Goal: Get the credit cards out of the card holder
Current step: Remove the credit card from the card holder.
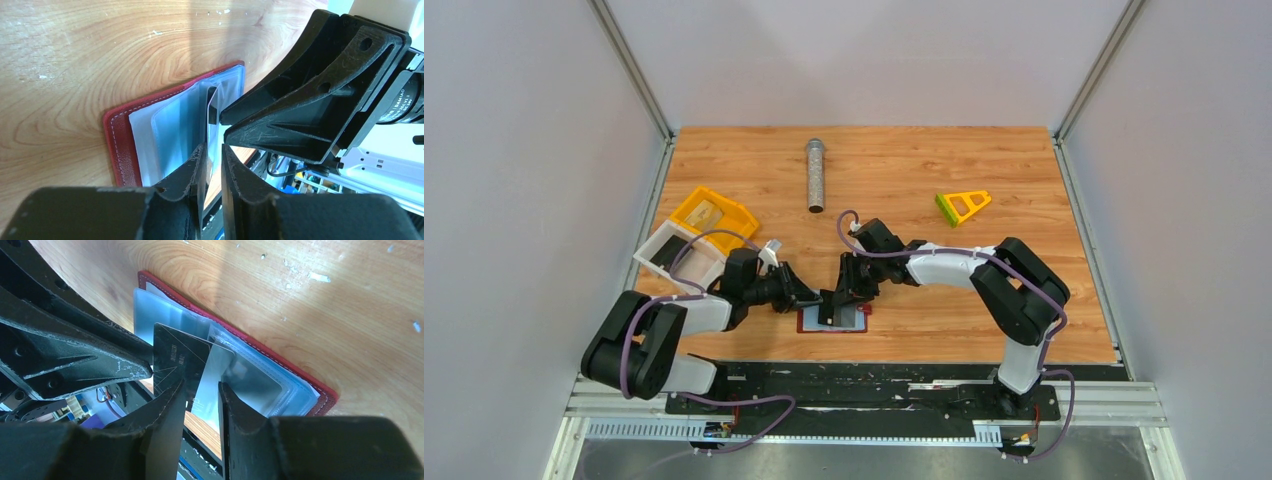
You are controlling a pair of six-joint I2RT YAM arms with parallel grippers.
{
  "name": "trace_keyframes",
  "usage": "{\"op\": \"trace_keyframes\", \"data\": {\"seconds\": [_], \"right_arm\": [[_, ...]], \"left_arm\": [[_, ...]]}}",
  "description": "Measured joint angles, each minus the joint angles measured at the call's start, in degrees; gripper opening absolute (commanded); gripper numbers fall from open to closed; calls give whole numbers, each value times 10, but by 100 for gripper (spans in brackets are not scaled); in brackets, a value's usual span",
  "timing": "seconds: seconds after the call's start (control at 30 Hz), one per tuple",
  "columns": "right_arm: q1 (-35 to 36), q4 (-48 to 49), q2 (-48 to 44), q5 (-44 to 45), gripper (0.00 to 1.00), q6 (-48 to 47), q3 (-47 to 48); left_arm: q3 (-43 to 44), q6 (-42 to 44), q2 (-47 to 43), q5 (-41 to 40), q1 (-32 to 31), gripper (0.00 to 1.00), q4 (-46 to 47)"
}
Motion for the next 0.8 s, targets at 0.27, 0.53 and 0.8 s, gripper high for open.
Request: {"op": "trace_keyframes", "data": {"seconds": [0.27,0.53,0.8], "right_arm": [[0,5,0,-1,31,4,-3],[0,15,0,-3,30,5,-10],[0,16,0,-4,30,5,-10]], "left_arm": [[0,-3,20,3,-4,30,20],[0,-4,20,3,-9,30,24],[0,-9,29,3,-16,12,38]]}}
